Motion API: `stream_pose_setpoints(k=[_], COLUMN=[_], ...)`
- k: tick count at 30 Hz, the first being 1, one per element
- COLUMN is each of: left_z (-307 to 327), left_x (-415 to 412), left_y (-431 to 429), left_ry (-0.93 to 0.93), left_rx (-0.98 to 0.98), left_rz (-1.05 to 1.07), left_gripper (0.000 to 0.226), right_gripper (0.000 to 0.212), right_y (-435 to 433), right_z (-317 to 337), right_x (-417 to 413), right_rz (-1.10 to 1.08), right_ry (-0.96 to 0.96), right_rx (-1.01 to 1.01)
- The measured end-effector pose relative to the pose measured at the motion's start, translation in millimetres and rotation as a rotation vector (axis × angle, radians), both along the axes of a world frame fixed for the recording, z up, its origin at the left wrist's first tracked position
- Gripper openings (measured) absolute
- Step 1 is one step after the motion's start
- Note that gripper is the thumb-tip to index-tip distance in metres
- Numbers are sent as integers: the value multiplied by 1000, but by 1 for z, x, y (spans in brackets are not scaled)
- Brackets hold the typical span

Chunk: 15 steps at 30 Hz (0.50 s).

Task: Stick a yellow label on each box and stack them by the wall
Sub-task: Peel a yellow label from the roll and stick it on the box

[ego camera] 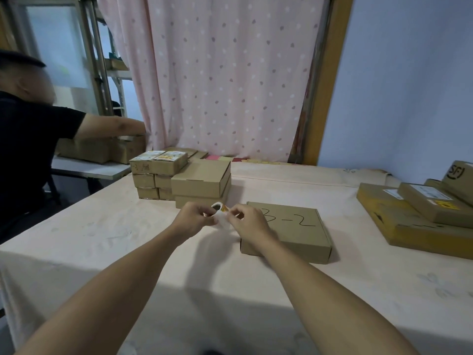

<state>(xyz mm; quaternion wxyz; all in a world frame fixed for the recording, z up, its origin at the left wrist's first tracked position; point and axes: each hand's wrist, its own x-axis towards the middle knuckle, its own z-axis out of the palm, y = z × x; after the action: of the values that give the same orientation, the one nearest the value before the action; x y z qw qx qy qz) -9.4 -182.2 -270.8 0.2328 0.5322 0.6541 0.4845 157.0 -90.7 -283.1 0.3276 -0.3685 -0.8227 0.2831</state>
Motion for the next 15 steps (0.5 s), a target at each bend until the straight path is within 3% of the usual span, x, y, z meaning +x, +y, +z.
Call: stream_pose_setpoints(k=[5,8,15], left_z=[3,3,-3], left_x=[8,9,12], left_y=[3,4,2], left_ry=[-59,-48,-102], left_rx=[45,38,-43], left_rz=[-36,-71,-88], left_gripper=[12,12,29], right_gripper=[10,15,15], right_y=[11,13,12], right_z=[0,1,0], right_x=[-1,-2,-2], right_rz=[-17,12,-35], right_ry=[134,184,218], right_rx=[-177,-255,-244])
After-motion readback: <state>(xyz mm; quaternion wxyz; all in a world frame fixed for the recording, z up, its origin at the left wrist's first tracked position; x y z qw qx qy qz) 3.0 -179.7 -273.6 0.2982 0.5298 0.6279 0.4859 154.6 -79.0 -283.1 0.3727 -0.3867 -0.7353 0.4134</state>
